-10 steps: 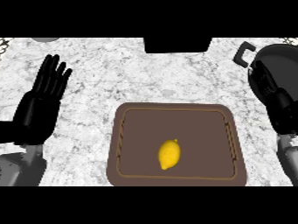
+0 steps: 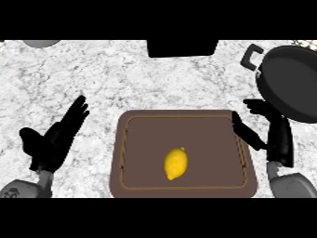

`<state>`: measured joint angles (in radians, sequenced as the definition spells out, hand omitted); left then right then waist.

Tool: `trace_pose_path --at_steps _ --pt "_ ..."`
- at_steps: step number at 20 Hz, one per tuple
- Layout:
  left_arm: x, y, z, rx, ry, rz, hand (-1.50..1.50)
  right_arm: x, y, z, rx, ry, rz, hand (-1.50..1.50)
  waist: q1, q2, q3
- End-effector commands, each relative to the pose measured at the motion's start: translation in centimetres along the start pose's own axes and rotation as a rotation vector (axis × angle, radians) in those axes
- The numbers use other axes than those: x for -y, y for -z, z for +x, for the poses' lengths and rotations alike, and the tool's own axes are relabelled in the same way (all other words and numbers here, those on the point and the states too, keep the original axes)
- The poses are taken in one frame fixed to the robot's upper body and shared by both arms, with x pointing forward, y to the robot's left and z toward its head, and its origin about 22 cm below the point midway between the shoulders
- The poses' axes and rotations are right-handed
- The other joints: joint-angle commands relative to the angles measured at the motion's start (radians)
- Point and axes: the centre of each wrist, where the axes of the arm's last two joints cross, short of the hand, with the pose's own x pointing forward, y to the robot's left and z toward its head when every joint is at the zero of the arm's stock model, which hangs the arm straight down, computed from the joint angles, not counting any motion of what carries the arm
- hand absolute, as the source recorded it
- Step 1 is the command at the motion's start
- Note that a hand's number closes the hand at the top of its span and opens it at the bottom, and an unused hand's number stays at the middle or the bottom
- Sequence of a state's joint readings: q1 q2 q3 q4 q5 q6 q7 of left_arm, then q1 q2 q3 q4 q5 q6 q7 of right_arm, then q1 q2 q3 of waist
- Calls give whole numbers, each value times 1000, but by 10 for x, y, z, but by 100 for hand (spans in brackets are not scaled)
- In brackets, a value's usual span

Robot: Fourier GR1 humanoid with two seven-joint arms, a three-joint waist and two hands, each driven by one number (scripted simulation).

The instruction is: Pick the lemon from the tray and place it in the pot

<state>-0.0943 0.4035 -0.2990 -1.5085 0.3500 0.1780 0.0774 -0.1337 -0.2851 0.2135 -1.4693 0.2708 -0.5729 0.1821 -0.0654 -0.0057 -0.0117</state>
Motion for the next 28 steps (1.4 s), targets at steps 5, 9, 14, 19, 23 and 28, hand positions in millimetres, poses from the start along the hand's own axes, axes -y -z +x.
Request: trace_pose_path --at_steps 5,9,14,19,23,28 --pt "-10 -12 -26 -145 53 -51 0 -65 -68 51 332 113 -421 -150 8 -16 4" --pt "8 -11 -37 -143 60 -75 0 -82 -104 47 216 60 -327 -150 21 -7 2" --pt "4 -3 -33 -153 68 -60 0 -78 -126 47 -23 15 -221 -150 20 -1 2" --pt "10 1 -28 -138 58 -93 0 -68 -122 82 -176 62 -210 -150 43 2 5" --pt "12 7 -27 -133 55 -119 0 -75 -122 97 -335 27 -130 -150 60 7 8" --pt "11 9 -33 -140 59 -105 0 -85 -130 108 -478 -105 49 -150 66 8 9"
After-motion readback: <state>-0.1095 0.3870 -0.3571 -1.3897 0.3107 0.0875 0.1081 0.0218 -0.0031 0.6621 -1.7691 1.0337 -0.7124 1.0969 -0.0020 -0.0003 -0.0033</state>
